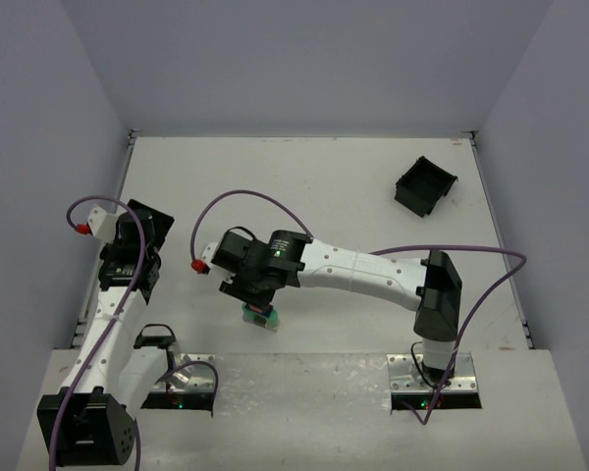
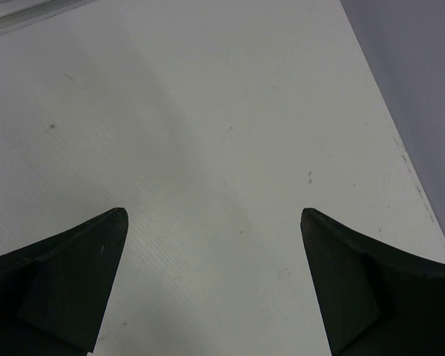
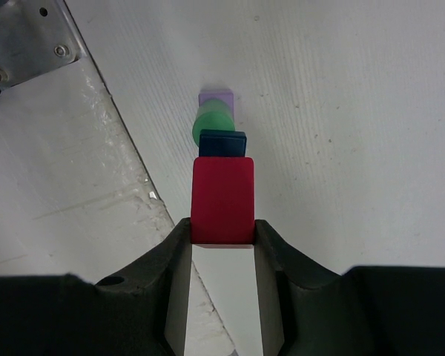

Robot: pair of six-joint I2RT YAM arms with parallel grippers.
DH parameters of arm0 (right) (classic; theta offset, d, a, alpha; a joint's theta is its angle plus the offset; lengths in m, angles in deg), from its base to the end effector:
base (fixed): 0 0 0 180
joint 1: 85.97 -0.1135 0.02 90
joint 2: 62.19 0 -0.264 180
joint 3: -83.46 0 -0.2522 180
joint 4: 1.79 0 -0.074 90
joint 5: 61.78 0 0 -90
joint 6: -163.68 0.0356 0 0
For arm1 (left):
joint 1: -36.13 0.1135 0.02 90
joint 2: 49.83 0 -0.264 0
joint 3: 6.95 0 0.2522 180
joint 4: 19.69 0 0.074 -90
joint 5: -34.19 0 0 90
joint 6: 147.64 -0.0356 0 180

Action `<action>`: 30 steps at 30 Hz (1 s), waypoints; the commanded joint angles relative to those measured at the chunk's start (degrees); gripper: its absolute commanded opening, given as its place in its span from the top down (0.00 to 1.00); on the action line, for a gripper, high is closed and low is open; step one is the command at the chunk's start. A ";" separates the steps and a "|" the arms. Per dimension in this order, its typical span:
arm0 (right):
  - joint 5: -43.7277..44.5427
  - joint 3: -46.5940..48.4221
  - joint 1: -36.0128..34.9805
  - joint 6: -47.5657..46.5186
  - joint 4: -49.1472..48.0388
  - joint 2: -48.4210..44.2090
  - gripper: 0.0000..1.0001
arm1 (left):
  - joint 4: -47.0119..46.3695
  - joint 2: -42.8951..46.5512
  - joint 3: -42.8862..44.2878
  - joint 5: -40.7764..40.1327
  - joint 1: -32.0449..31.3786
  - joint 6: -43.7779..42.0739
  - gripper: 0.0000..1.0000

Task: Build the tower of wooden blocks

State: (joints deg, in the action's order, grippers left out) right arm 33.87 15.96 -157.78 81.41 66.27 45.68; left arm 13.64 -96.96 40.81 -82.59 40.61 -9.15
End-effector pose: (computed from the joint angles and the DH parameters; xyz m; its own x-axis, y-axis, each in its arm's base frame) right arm 0.1286 0.3802 0.2873 -0.4020 -0.7946 -0.4551 -0.8856 0.4636 -0.0271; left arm 0.1798 0.0302 0.2526 -0.0217 -0.6723 -0.7400 -0.7001 0.5386 -0.4688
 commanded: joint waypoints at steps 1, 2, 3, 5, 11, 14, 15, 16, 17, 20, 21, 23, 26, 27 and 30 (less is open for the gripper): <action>0.30 3.32 -0.17 0.66 -0.38 0.97 0.64 | -1.12 0.53 0.10 -0.72 0.27 -0.33 0.00; 0.33 3.52 -0.17 0.72 -0.23 1.11 0.64 | -1.12 0.55 0.12 -0.72 0.27 -0.33 0.00; 0.33 3.69 -0.17 0.79 -0.14 1.15 0.63 | -1.12 0.53 0.17 -0.72 0.27 -0.33 0.00; 0.20 3.96 -0.17 0.86 0.13 1.42 0.63 | -1.12 0.53 0.17 -0.72 0.27 -0.33 0.00; 0.32 4.18 -0.17 1.10 0.50 1.90 0.63 | -1.07 0.51 0.10 -0.72 0.27 -0.33 0.00; 0.31 4.01 -0.17 1.36 0.57 1.92 0.63 | -1.03 0.55 0.02 -0.81 0.27 -0.33 0.00; 0.24 4.01 -0.17 1.49 0.64 1.99 0.63 | -1.03 0.55 0.02 -0.81 0.27 -0.33 0.00; 0.15 4.10 -0.17 1.58 0.81 2.08 0.63 | -1.11 0.55 0.10 -0.72 0.27 -0.33 0.00; 0.15 4.22 -0.17 1.64 0.87 2.08 0.63 | -1.12 0.55 0.10 -0.72 0.27 -0.33 0.00; 0.24 4.36 -0.17 1.85 0.99 2.24 0.62 | -1.03 0.64 0.10 -0.81 0.27 -0.33 0.00; 0.24 4.36 -0.17 1.85 1.00 2.18 0.62 | -1.01 0.65 0.09 -0.81 0.27 -0.33 0.00; 0.35 4.36 -0.17 1.85 1.13 2.31 0.62 | -1.00 0.73 0.02 -0.81 0.27 -0.27 0.00; 0.40 4.36 -0.18 2.02 1.15 2.34 0.62 | -1.03 0.72 0.10 -0.80 0.27 -0.24 0.00; 0.34 4.36 -0.25 2.02 1.09 2.34 0.62 | -1.03 0.65 0.10 -0.74 0.27 -0.24 0.00; 0.27 4.45 -0.17 1.94 1.11 2.48 0.62 | -1.12 0.64 0.05 -0.72 0.27 -0.29 0.00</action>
State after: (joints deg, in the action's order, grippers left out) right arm 33.96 17.85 -157.78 82.74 67.76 47.74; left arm 13.64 -96.96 40.81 -82.61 40.62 -9.15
